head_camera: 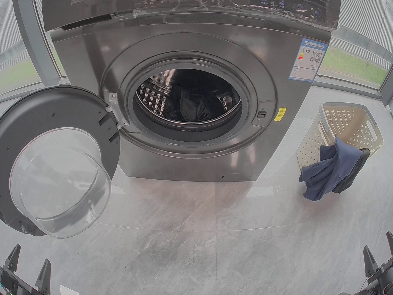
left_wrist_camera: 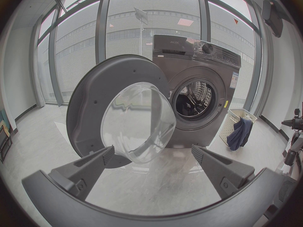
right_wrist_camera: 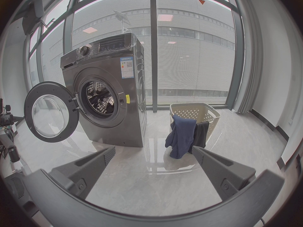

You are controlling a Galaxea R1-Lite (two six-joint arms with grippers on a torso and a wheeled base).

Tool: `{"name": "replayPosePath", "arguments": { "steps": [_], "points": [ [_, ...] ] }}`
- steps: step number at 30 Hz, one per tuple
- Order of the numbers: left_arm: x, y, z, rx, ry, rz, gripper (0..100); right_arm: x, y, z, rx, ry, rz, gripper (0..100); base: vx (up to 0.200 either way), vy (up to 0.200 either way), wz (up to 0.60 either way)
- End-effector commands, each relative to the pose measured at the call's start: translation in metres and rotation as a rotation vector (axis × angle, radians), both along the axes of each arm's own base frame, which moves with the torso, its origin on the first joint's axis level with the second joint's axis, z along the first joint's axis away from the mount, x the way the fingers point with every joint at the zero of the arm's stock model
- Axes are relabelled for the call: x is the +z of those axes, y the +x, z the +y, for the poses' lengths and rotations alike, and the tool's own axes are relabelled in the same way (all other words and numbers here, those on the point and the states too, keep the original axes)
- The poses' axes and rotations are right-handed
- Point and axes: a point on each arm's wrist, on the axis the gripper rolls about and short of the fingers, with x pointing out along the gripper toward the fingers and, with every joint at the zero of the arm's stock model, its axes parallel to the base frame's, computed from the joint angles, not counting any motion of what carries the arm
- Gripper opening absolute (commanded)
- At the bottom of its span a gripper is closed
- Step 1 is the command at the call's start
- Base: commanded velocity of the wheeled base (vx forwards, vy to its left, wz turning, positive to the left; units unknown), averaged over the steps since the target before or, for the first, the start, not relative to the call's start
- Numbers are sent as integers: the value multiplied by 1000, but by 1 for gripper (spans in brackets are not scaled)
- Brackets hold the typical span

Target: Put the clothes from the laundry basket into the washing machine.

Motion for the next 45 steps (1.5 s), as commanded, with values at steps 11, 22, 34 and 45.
{"name": "replayPosePath", "arguments": {
  "steps": [11,22,34,45],
  "points": [
    [-4,1,0,-6,17,8,100,-5,1,0,0,0,13,100,0,-91,0],
    [-4,1,0,-4,9,7,100,-5,1,0,0,0,13,100,0,-200,0],
    [-4,1,0,0,14,8,100,-5,1,0,0,0,13,100,0,-200,0],
    [-4,1,0,-4,11,8,100,-5,1,0,0,0,13,100,0,-109,0]
  ]
}}
